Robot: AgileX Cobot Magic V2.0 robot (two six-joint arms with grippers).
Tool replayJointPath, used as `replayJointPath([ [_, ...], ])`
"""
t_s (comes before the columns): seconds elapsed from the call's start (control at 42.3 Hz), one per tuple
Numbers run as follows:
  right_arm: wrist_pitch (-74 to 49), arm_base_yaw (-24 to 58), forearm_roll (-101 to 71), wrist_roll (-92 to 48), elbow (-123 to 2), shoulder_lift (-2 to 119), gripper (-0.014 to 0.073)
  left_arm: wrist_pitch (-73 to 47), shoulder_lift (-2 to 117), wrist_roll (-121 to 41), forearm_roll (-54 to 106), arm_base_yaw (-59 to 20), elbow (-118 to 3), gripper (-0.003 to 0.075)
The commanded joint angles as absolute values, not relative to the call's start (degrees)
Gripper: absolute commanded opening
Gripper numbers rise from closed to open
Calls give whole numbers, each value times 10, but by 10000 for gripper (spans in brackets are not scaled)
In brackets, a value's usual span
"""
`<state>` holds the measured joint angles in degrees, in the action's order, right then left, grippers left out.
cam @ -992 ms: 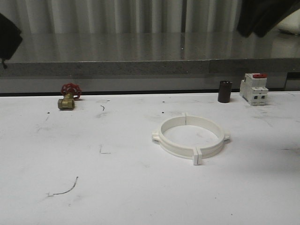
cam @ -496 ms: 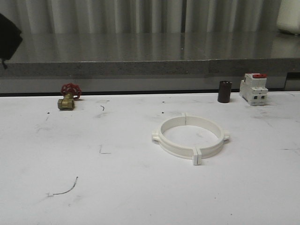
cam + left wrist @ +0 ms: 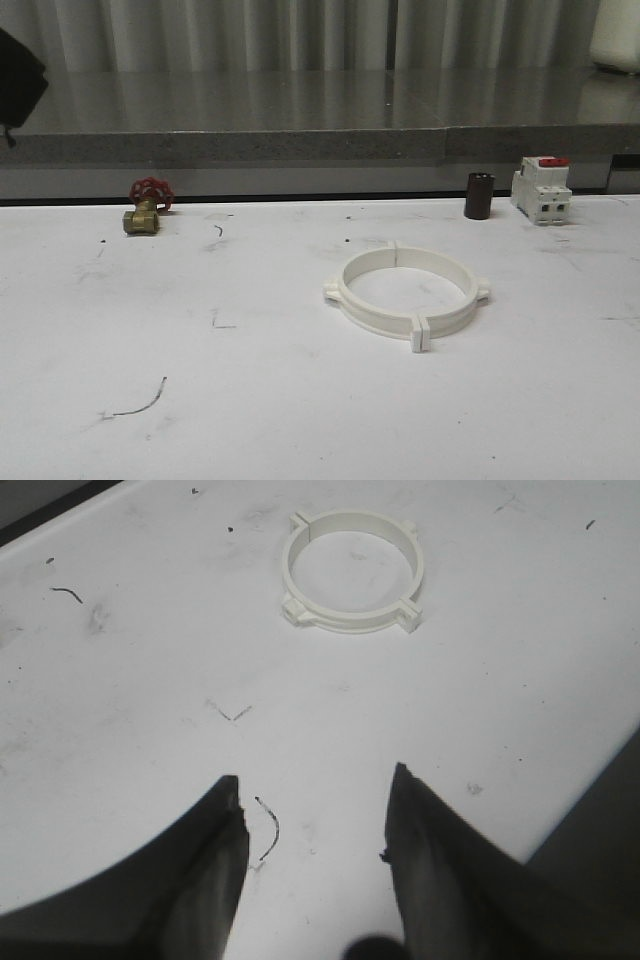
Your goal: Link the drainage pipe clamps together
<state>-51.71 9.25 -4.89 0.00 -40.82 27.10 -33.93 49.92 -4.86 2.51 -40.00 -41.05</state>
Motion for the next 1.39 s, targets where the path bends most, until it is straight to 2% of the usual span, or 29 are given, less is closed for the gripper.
replayJointPath([
  [0.0, -483, 89, -53, -9, -420, 273, 279, -302, 497, -48, 31, -404, -427, 311],
  [0.449, -481, 89, -53, -9, -420, 273, 266, -275, 497, -48, 31, -404, -427, 310],
  [0.544, -482, 89, -53, -9, -420, 273, 156, -269, 498, -48, 31, -404, -427, 254],
  [0.614, -484, 89, -53, -9, -420, 273, 29, -270, 499, -48, 31, -404, -427, 147],
  [0.733, -485, 89, -53, -9, -420, 273, -123, -270, 503, -48, 31, -404, -427, -3],
  [0.756, -485, 89, -53, -9, -420, 273, -122, -270, 503, -48, 31, -404, -427, -22],
  [1.229, -486, 89, -53, -9, -420, 273, -120, -263, 497, -48, 25, -406, -422, -20],
  [1.371, -486, 89, -52, -9, -420, 273, -120, -249, 433, -48, 25, -355, -399, -20],
])
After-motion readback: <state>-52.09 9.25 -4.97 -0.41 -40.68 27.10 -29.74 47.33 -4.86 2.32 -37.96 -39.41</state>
